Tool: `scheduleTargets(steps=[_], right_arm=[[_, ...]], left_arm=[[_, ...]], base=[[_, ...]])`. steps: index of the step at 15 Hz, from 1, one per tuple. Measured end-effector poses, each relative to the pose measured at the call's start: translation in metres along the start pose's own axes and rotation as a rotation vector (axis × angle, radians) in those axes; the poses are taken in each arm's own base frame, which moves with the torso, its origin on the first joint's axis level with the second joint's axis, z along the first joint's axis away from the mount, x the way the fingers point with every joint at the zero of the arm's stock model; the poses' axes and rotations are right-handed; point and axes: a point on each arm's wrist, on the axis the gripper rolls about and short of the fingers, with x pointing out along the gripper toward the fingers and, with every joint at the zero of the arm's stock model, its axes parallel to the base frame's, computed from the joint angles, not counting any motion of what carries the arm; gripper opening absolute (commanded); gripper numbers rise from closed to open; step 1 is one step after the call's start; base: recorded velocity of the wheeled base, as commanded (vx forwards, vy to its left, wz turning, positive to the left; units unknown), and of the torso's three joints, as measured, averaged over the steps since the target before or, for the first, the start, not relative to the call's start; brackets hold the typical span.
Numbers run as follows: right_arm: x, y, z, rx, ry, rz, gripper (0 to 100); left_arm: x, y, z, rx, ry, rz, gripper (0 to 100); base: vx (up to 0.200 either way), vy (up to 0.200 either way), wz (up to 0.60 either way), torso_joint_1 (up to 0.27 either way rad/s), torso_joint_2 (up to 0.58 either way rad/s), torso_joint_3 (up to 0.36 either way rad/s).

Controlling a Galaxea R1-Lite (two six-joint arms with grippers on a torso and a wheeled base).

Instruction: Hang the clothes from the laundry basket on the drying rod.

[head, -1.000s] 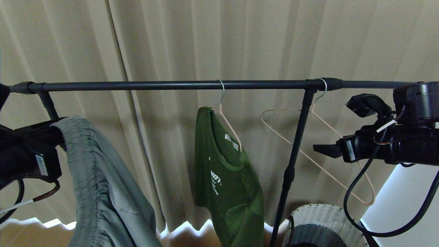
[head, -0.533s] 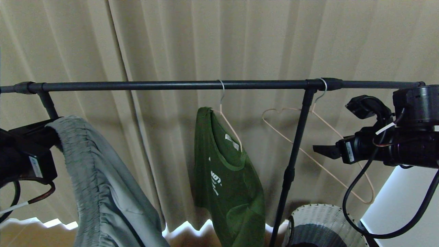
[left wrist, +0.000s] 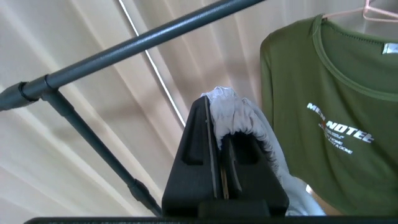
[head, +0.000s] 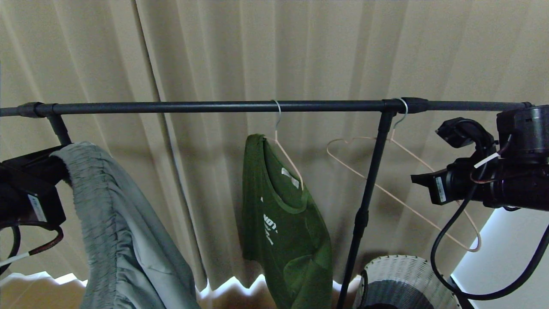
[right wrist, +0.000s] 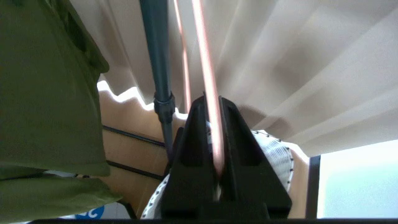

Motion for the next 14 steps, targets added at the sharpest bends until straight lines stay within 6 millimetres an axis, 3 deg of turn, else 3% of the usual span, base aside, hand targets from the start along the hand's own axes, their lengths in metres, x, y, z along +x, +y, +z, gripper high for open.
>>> scheduleTargets(steps=[6, 14], right_arm=[[-0.009, -0.003, 0.003, 0.012, -0.027, -0.011, 0], [-0.045, -0.004, 0.010, 0.024, -0.129, -0.025, 0]], left_arm=[[0.000, -0.001, -0.002, 0.002, 0.007, -0.002, 0], [-0.001, -0.001, -0.002, 0.003, 0.006, -0.002, 0]], base=[[0.000, 0.000, 0.00, 0.000, 0.00, 0.000], [0.000, 0.000, 0.00, 0.000, 0.00, 0.000]])
